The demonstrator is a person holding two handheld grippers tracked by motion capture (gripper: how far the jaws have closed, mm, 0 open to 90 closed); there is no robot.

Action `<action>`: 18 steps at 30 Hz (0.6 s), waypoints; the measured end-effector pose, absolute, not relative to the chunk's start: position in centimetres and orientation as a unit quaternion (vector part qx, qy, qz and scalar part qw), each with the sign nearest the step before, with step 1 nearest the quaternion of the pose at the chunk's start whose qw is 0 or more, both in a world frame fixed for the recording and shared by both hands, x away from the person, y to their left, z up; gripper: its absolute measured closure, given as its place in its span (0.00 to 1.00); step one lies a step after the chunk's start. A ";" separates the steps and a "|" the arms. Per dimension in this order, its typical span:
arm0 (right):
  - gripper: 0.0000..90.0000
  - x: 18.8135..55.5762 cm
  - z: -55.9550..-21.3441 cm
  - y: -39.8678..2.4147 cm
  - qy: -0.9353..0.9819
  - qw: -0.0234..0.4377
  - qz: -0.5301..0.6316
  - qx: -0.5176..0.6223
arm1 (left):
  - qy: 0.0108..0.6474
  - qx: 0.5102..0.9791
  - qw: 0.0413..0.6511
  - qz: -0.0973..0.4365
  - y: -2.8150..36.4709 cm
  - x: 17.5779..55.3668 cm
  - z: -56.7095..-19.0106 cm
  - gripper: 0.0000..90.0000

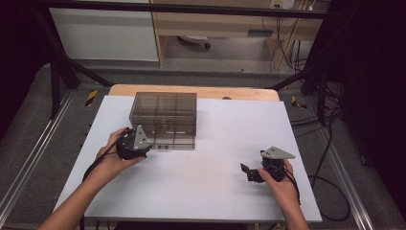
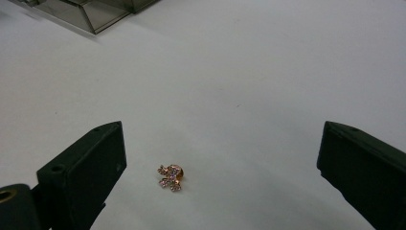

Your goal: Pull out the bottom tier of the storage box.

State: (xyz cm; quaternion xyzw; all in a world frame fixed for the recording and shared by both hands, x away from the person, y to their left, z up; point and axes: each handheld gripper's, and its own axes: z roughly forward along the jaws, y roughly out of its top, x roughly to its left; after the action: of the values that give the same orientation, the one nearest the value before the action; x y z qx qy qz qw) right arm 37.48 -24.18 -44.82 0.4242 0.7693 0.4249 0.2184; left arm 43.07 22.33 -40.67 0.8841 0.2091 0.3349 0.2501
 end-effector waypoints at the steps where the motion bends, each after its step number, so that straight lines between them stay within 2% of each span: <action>1: 0.04 37.5 -44.8 -24.2 0.769 0.218 0.425 0.424 | 0.211 0.884 0.250 0.334 22.4 43.2 -40.6 0.36; 9: 0.04 37.5 -44.8 -24.2 0.770 0.217 0.425 0.424 | 0.220 0.884 0.250 0.327 23.0 43.8 -40.3 0.32; 18: 0.04 37.5 -44.8 -24.2 0.772 0.215 0.424 0.423 | 0.235 0.889 0.239 0.312 23.7 44.6 -41.1 0.32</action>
State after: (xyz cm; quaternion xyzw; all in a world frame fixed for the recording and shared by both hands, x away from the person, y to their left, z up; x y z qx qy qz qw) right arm 37.51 -24.17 -44.85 0.4225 0.7716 0.4243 0.2148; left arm 44.64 23.74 -41.11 0.8890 0.2351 0.3121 0.2389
